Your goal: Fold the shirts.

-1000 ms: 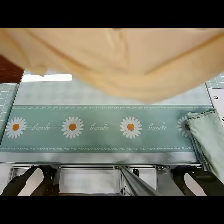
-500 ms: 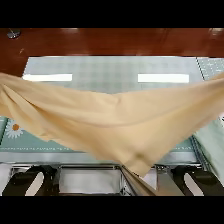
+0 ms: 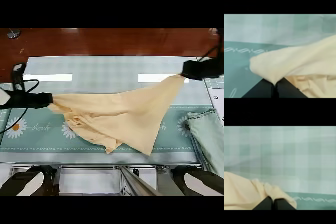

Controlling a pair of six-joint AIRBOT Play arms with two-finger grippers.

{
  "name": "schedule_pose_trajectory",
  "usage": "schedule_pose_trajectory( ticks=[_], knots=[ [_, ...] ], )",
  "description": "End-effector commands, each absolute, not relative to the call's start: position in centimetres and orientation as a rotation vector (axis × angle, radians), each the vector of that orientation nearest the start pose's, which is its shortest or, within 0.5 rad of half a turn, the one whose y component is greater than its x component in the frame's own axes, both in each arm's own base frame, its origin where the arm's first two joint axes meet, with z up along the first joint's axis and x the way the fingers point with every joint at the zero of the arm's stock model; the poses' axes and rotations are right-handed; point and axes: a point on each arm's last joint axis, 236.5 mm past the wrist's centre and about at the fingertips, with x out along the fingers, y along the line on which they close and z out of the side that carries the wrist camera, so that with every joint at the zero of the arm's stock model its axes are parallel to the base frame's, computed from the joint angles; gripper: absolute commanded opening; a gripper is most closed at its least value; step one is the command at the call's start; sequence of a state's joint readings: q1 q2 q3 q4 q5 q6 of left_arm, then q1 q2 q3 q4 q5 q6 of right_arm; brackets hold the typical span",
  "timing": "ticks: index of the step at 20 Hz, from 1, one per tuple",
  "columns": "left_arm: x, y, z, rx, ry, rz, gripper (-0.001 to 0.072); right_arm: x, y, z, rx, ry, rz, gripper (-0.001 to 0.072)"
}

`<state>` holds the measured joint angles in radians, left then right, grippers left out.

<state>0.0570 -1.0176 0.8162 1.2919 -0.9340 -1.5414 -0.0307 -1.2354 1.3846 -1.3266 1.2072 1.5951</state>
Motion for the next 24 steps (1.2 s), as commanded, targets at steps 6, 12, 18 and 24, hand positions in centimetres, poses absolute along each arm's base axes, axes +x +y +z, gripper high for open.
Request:
schedule_pose_trajectory(
  ticks=[6,12,18,24],
  knots=[
    [40.2,-3.6,-1.5,-0.459,1.221,-0.105,0.0701,48.4,6.3,8.5,0.503,1.162,0.236,0.0628],
    [36.0,3.2,-1.3,-0.705,1.282,-0.085,0.0700,35.9,-8.0,6.6,0.339,1.413,-0.101,0.0627],
    [32.5,-5.2,-4.4,-1.048,1.234,-0.377,0.0700,27.9,-2.2,-1.1,0.594,1.359,0.003,0.0627],
    [35.7,-4.0,-7.1,-0.966,1.163,-0.234,0.0700,20.7,3.1,-6.4,0.726,1.495,0.072,0.0626]
  ],
)
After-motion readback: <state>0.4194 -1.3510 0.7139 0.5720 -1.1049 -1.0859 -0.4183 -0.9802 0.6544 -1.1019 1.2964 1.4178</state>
